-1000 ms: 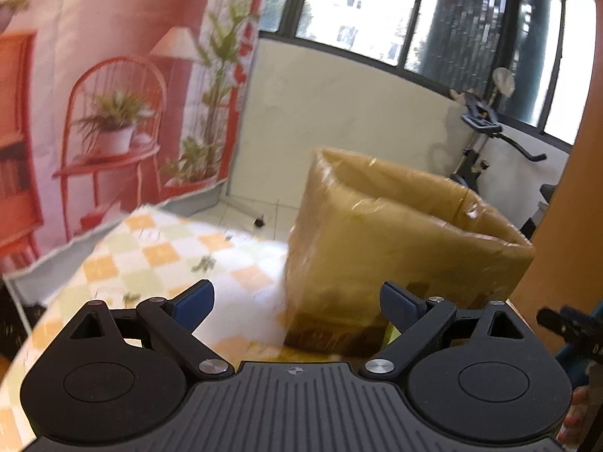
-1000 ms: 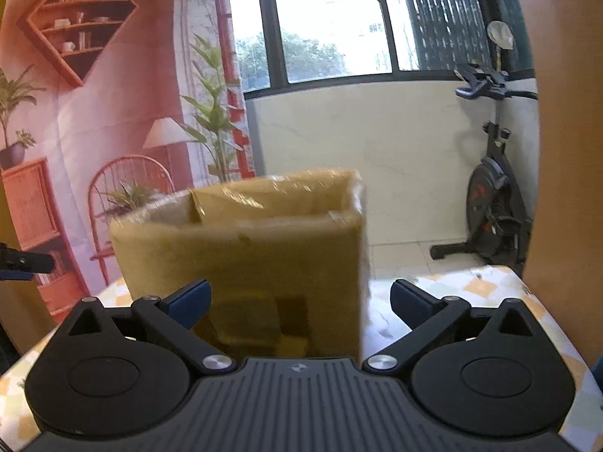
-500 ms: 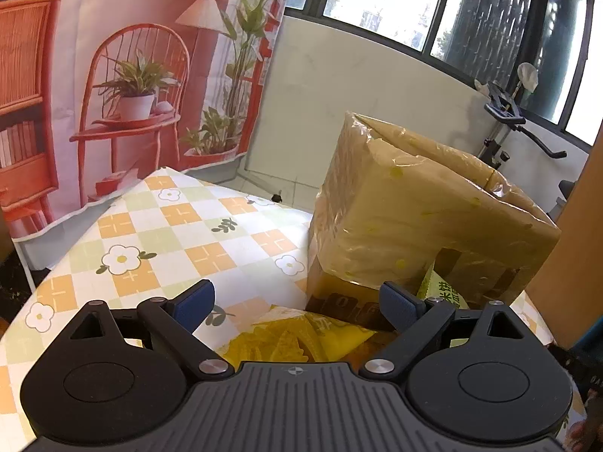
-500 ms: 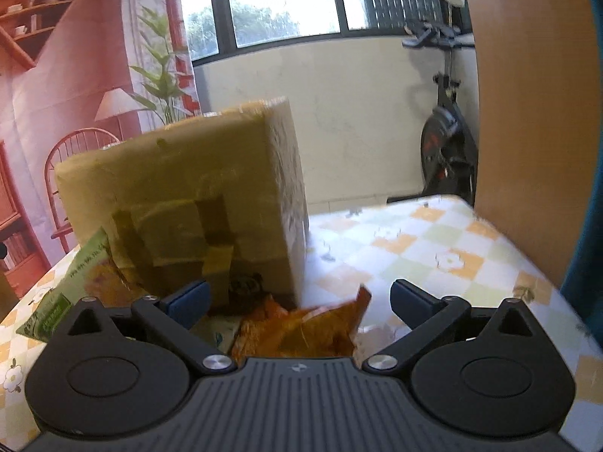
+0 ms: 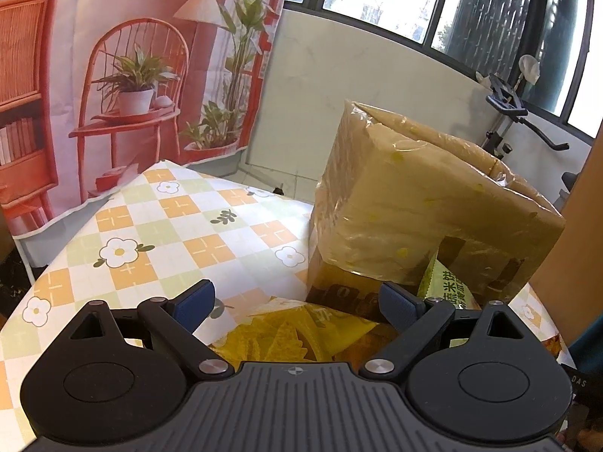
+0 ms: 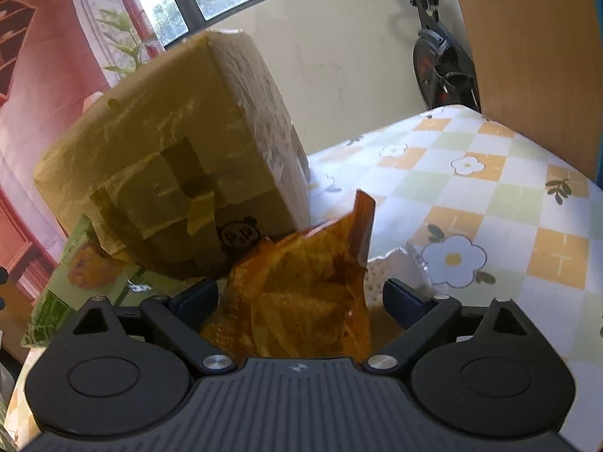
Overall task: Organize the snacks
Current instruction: 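Grasp the yellow chip bag with left gripper while right grasps another orange bag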
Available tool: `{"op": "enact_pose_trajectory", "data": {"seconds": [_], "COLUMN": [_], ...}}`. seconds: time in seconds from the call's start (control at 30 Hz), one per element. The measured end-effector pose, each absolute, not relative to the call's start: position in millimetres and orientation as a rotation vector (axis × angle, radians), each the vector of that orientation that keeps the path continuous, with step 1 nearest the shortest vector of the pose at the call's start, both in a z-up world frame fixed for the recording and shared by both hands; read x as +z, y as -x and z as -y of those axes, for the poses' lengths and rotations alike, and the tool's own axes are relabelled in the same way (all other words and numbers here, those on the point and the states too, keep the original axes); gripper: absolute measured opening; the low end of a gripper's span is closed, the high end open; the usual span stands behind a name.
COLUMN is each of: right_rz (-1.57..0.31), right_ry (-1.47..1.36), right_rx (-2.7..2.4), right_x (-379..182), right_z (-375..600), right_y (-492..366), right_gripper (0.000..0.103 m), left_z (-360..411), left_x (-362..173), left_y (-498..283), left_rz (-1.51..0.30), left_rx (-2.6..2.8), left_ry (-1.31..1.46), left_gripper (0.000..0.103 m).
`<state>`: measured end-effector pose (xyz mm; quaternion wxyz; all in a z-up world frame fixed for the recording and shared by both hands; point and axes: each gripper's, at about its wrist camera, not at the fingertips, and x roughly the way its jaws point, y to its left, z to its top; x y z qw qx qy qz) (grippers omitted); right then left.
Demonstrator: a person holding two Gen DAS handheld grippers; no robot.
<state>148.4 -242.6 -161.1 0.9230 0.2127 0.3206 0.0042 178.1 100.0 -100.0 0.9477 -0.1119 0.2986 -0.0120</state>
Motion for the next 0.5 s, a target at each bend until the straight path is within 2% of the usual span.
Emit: {"op": "enact_pose_trajectory", "data": {"seconds": [0.13,0.27,0.5], "right_rz": [-0.668,-0.672,-0.664], "right_ry": [-0.464,-0.505,-0.456], "right_rx": [0.022,0.057,0.056], "right_x": [-165,-168,-164], "right_z": [245,248,241], "right_y": [-150,-150,-152], "right_gripper": [0.092,0.078,0.072], "left_z": [-101,-100,-108], "left_x": [-102,-106,-114], "left_y": [-182,-186,-195], "left_rz": [-0.617,-0.636,-0.671], "left_rx": [-0.023,-0.040,-0.067], "left_ry": [0.230,0.216,0.194], "left_gripper": [0.095,0.095,0.095]}}
